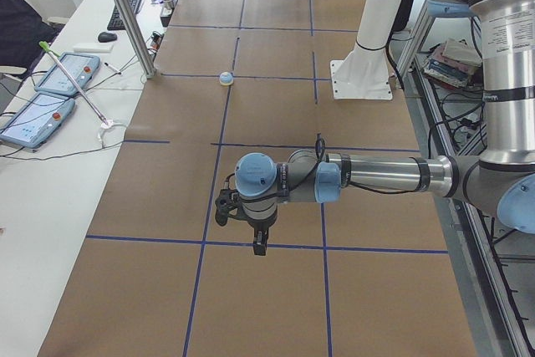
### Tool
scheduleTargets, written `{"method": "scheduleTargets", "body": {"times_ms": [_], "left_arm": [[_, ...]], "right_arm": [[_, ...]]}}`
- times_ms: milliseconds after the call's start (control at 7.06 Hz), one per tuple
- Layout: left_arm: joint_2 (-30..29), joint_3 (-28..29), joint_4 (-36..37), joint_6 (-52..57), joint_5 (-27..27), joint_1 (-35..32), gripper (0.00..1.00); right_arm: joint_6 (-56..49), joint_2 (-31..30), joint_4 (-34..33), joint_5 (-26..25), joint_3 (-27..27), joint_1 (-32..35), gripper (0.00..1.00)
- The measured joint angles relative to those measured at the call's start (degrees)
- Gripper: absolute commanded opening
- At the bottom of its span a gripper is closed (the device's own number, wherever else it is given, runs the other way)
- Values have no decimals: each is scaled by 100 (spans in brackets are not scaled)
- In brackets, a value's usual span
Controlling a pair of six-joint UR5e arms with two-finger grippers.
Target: Place and press bell with both arms
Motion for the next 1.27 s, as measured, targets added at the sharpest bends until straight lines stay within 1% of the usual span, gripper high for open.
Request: {"method": "scheduleTargets", "body": {"times_ms": [142, 283, 566, 850, 1274], "left_arm": [[55, -8, -1, -7, 50, -6, 100], [143, -33, 2, -6, 96, -10, 100], [258, -82, -2, 1, 132, -11, 100], [295, -107, -5, 2, 124, -8, 100], [330, -113, -5, 4, 98, -4, 100]], "right_arm": [[-410, -579, 11, 35, 135, 416, 100], [-587, -1027, 27, 115, 185, 822, 100], [-647, -1609, 42, 311, 203, 1375, 100], [-617, -1823, 58, 362, 211, 1487, 100], [-617, -1843, 69, 379, 203, 1494, 100]]}}
